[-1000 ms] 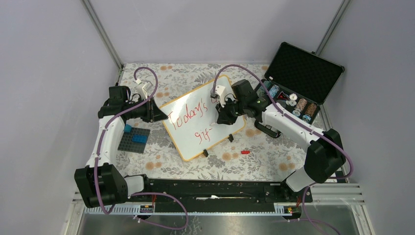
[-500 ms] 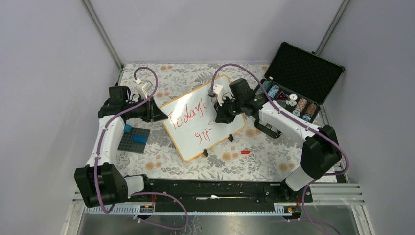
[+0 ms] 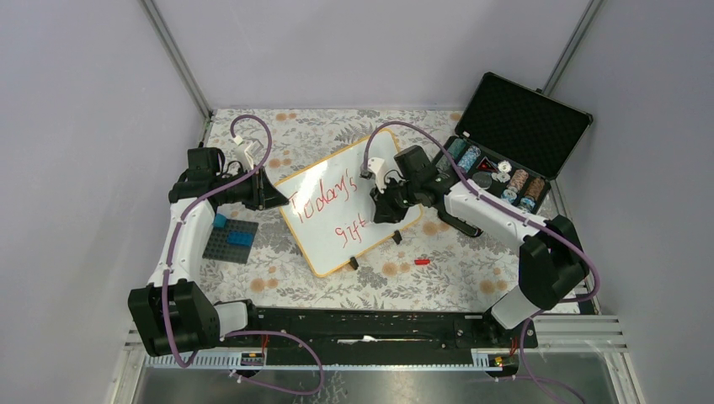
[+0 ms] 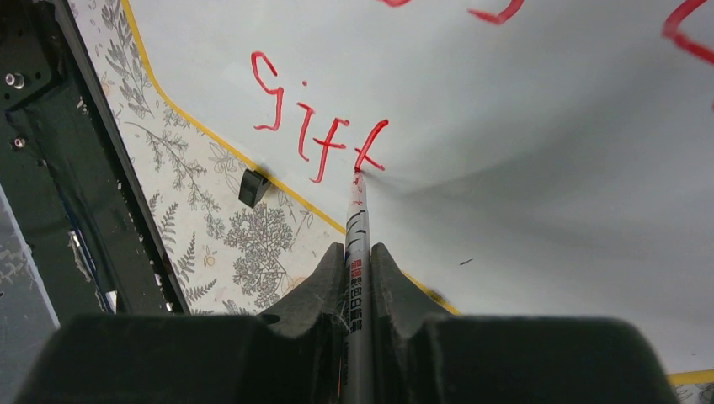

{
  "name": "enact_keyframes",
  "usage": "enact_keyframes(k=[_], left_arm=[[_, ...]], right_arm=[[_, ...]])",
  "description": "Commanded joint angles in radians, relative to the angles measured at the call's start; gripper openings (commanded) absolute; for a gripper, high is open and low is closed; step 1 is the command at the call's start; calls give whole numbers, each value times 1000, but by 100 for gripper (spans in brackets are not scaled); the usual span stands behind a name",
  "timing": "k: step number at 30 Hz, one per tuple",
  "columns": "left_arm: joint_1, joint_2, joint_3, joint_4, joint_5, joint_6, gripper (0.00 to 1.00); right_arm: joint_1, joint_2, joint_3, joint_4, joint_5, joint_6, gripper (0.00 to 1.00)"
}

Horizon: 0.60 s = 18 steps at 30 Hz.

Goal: Write a sentence on the whiteboard

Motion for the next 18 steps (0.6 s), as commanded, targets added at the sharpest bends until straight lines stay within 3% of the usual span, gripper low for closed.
enact_keyframes(k=[1,18], left_arm=[[-21,15,-1,14,-68,44,5],[-24,16,-1,14,-76,37,5]], right_arm=[[4,-47,-28,34,21,-16,0],[-5,-78,-21,21,81,-49,0]])
